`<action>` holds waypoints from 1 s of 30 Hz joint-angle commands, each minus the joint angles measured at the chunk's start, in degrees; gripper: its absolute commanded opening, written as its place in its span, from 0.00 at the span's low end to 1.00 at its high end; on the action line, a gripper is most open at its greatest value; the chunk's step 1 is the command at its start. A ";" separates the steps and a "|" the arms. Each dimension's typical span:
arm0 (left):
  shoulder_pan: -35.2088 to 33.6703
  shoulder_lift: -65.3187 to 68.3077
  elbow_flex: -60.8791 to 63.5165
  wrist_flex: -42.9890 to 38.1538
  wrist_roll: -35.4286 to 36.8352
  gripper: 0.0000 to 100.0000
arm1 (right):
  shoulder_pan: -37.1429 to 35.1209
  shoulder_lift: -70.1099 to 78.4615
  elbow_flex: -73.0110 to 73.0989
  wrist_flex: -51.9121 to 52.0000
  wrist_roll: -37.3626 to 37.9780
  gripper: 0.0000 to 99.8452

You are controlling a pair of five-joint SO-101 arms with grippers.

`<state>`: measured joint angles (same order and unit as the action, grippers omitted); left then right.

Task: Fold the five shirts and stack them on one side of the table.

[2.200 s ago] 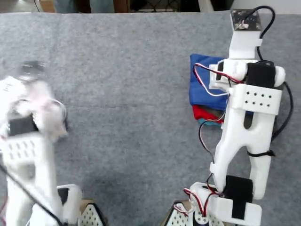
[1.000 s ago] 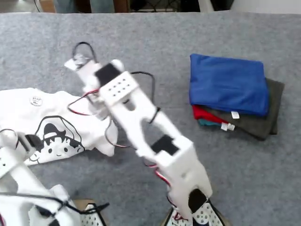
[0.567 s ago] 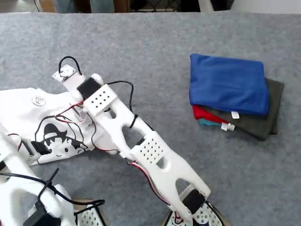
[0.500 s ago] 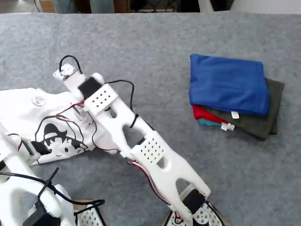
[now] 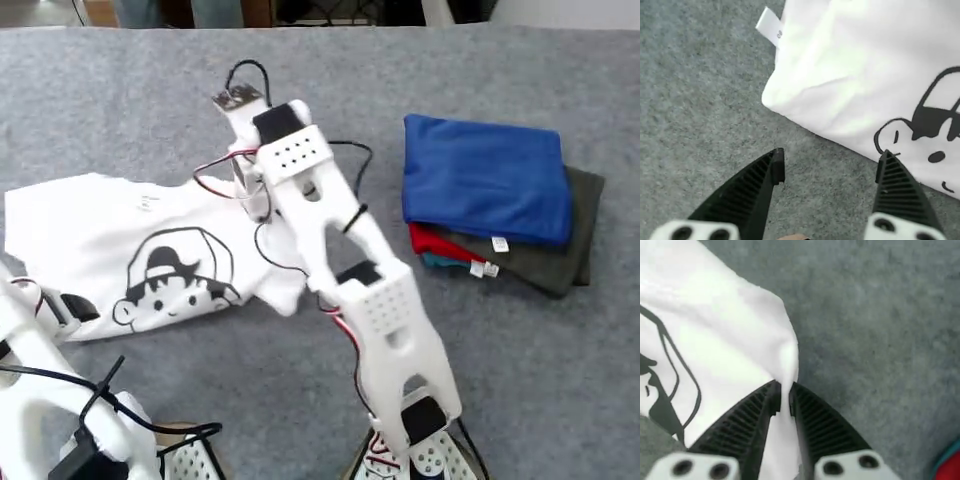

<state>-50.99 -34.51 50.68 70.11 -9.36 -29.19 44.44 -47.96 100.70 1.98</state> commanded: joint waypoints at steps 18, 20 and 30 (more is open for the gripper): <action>-7.87 32.88 -24.57 2.29 1.49 0.28 | 9.93 -48.66 64.92 0.35 7.74 0.02; -8.57 38.68 -30.20 5.27 1.49 0.28 | 10.02 -52.18 65.36 0.44 10.46 0.03; -9.19 53.27 -42.59 11.52 1.67 0.28 | 10.02 -60.09 53.23 0.00 13.27 0.36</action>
<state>-59.87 18.95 11.03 80.75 -8.13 -19.78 -13.93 13.67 100.70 16.75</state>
